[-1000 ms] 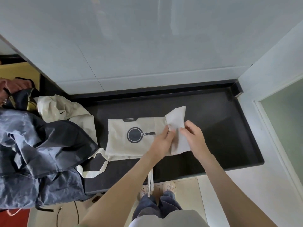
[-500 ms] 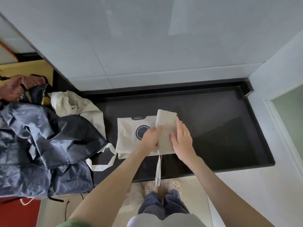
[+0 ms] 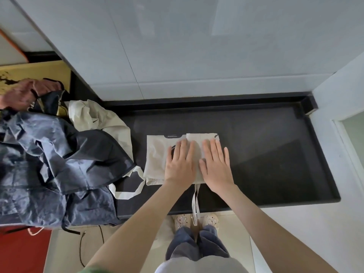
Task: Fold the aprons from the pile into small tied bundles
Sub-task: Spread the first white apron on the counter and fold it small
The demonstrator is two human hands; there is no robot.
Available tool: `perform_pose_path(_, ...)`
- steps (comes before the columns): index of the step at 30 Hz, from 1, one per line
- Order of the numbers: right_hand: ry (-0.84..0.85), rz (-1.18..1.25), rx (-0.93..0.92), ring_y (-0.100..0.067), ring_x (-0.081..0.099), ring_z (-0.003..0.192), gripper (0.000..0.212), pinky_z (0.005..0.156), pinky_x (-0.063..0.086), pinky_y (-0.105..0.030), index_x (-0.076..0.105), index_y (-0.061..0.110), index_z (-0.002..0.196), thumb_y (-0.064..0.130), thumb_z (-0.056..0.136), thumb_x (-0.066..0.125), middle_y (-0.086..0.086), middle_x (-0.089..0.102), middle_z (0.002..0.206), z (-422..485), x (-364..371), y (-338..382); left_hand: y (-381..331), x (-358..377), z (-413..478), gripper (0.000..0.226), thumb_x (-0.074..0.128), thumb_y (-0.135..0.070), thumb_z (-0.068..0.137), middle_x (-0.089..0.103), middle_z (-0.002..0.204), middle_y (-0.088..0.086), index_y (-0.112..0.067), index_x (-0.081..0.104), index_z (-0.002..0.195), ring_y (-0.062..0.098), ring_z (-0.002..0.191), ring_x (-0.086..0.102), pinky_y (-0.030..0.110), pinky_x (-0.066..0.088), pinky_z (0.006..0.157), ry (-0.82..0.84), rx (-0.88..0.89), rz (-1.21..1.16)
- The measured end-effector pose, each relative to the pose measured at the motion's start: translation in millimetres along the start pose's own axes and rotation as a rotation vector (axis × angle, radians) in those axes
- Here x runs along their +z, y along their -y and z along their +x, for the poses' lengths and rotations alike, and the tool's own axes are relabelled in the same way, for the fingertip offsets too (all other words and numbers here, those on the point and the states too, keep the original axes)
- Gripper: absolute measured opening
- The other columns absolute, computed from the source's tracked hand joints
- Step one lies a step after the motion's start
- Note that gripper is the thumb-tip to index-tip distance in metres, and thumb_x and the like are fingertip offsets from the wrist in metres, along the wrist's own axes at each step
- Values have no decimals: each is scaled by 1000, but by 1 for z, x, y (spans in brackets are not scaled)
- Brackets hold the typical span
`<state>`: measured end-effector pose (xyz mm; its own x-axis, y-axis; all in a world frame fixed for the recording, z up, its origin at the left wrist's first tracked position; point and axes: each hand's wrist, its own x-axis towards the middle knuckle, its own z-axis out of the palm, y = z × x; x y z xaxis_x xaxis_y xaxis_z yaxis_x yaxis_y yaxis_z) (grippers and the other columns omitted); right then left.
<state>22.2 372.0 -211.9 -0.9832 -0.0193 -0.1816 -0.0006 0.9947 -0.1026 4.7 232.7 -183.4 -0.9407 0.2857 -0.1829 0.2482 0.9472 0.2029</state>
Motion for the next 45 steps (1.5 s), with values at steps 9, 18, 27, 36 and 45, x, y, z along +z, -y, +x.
perform_pose_path(9, 44, 5, 23, -23, 9, 148, 61, 117, 7, -48, 11, 22, 154, 47, 99, 6, -5, 12, 161, 10, 6, 8, 17, 18, -10, 72, -24, -61, 78, -24, 157, 8, -21, -34, 137, 23, 145, -22, 43, -15, 114, 233, 90, 2)
perform_pose_path(18, 105, 65, 155, -21, -12, 148, 61, 117, -10, -44, -14, 23, 152, 49, 97, -7, -4, -11, 162, 30, -6, 16, 35, 11, -37, 59, 19, -40, 103, 31, 153, 15, -1, 31, 147, 32, 142, 27, 40, 18, 116, 5, -229, -231)
perform_pose_path(27, 183, 77, -39, -25, -24, 145, 60, 117, -14, -46, -21, 28, 150, 44, 102, 11, -4, -25, 158, 18, -7, 32, 76, -26, -25, 44, 44, -40, 95, 58, 107, 16, 0, 52, 111, 35, 101, 53, 41, 46, 86, 113, -777, -540)
perform_pose_path(36, 198, 54, -15, -29, -20, 146, 67, 116, -12, -47, -14, 25, 153, 53, 101, 18, -1, -20, 160, 24, -8, 34, 85, -45, -26, 32, 46, -24, 94, 40, 127, 15, -7, 55, 119, 31, 106, 50, 32, 43, 83, 410, -658, -496)
perform_pose_path(45, 73, 341, -154, -23, 24, 137, 57, 114, 23, -39, 33, 17, 144, 32, 93, 54, -1, 28, 149, 16, -42, 58, 78, -52, -14, 40, 51, -35, 92, 54, 119, 10, -7, 44, 120, 28, 106, 54, 34, 44, 85, 297, -1074, -1175)
